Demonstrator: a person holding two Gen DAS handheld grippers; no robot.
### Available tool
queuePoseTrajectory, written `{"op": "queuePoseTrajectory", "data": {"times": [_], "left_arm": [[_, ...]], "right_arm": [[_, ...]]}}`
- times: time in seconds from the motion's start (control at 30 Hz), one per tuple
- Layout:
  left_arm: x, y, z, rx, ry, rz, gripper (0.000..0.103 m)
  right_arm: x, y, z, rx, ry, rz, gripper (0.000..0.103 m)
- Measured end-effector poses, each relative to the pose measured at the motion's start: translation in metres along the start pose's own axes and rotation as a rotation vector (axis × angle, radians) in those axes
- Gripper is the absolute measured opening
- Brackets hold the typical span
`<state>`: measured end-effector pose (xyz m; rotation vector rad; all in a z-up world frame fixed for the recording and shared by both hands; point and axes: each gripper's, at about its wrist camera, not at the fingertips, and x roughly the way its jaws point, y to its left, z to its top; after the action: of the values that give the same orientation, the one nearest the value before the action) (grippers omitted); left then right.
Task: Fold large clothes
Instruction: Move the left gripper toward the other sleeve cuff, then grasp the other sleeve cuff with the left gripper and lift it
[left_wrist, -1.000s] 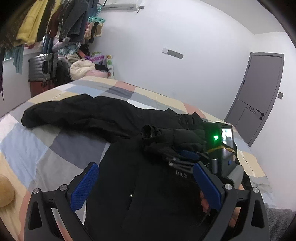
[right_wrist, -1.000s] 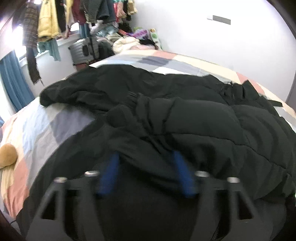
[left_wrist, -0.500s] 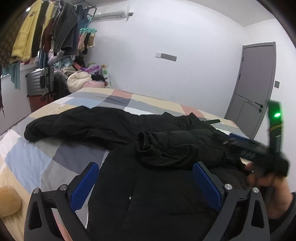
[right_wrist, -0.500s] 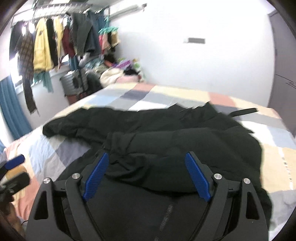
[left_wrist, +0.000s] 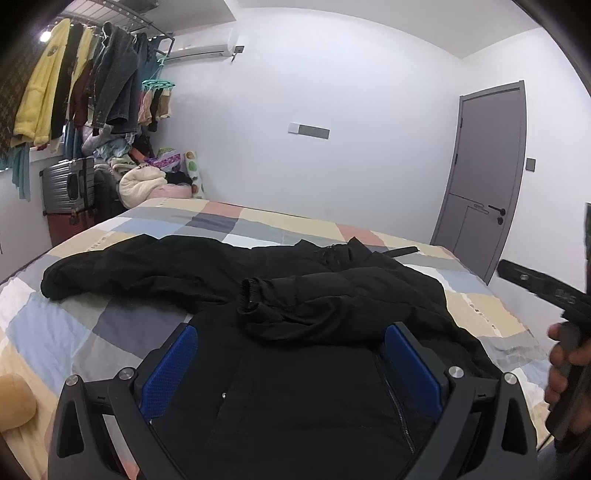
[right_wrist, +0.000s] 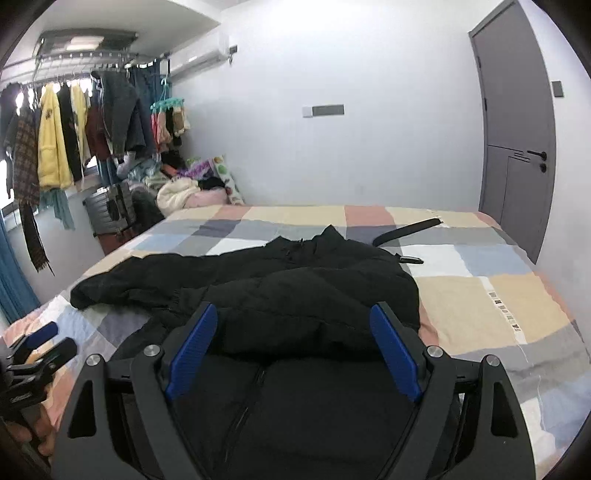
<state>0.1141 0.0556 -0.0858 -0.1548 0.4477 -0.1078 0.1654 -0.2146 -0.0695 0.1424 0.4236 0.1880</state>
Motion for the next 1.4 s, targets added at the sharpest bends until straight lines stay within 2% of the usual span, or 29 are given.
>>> {"op": "queuePoseTrajectory", "data": {"times": [0.17, 0.4, 0.5, 0.6, 0.73, 0.87, 1.1, 1.27, 1.4], "left_arm": [[-0.001, -0.005, -0.003, 0.003, 0.011, -0.007, 0.102], [-0.010, -0.011, -0.004, 0.008, -0.003, -0.026, 0.102], [-0.012, -0.013, -0.005, 0.009, -0.003, -0.032, 0.102], [-0.011, -0.011, -0.005, 0.000, 0.001, 0.000, 0.102], [-0.007, -0.003, -0.005, -0.024, 0.025, 0.004, 0.102], [-0.003, 0.007, 0.001, -0.046, 0.048, -0.017, 0.102], [0.011, 0.040, 0.039, -0.043, 0.055, 0.022, 0.102], [0.042, 0.067, 0.062, -0.003, 0.079, 0.070, 0.102], [0.071, 0.114, 0.082, -0.070, 0.103, 0.095, 0.102]], "right_arm": [[-0.036, -0.008, -0.019, 0.017, -0.052, 0.002, 0.085], [-0.072, -0.013, -0.051, 0.036, -0.069, -0.032, 0.086], [-0.085, -0.009, -0.062, 0.020, -0.079, -0.046, 0.089], [-0.097, -0.008, -0.073, 0.022, -0.077, -0.044, 0.092], [-0.112, -0.004, -0.080, 0.016, -0.120, -0.069, 0.102], [-0.118, -0.010, -0.079, 0.054, -0.149, -0.079, 0.103], [-0.112, -0.018, -0.086, 0.073, -0.129, -0.087, 0.103], [-0.104, -0.015, -0.087, 0.067, -0.113, -0.095, 0.103], [-0.094, -0.013, -0.088, 0.065, -0.077, -0.111, 0.103]]}}
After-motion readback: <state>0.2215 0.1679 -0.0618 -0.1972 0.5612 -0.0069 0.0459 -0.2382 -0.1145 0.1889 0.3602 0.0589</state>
